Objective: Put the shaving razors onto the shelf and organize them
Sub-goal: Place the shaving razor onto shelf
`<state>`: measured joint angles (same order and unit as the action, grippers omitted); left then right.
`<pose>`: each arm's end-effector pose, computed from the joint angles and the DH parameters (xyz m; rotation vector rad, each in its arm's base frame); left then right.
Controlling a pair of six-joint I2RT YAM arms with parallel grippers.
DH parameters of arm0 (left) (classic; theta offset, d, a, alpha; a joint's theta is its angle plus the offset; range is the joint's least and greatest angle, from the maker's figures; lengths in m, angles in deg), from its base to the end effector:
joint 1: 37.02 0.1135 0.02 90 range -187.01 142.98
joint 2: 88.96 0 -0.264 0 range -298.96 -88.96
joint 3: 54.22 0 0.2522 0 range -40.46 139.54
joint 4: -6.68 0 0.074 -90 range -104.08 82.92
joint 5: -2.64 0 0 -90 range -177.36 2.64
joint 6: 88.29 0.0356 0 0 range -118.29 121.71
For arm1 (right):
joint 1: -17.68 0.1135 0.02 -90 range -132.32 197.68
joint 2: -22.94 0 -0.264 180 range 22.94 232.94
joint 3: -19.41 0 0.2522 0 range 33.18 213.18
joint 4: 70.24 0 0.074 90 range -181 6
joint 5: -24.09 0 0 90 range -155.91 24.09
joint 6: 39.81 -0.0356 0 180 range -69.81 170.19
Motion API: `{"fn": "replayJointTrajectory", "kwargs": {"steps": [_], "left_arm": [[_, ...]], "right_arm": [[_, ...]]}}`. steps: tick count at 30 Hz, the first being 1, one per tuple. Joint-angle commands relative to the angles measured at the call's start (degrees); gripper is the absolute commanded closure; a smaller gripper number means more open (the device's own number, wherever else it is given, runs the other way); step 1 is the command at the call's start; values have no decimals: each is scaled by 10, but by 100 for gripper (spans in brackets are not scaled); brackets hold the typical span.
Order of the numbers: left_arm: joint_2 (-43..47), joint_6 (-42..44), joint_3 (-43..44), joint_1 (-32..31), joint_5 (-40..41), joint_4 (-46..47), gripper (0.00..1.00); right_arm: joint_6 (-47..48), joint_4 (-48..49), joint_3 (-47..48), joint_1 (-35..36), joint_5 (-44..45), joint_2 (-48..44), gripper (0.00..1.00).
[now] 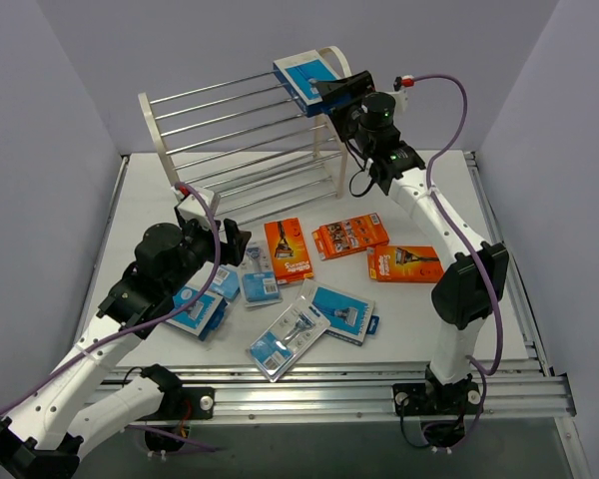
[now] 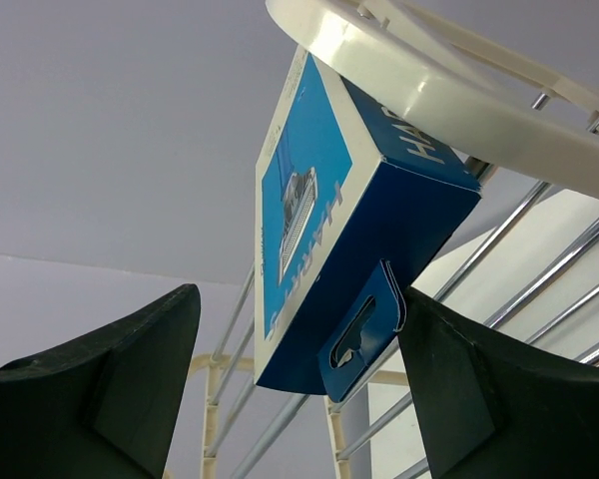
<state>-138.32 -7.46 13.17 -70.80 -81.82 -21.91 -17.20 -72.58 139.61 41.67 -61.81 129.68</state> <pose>0.1644 -0.1058 0.3718 0.3087 1.7499 -0.4601 0.4110 0.1801 0.4461 0.6150 1.3690 1.2668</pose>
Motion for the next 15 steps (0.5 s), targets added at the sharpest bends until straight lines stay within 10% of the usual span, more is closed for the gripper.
{"fn": "replayJointTrajectory", "kwargs": {"steps": [1,15], "left_arm": [[1,6,29,-1,-5,9,20],[-3,6,32,-2,-5,4,20]], "right_arm": [[1,33,15,0,-12,-13,26],[-1,26,-22,-3,-23,-43,25]]}}
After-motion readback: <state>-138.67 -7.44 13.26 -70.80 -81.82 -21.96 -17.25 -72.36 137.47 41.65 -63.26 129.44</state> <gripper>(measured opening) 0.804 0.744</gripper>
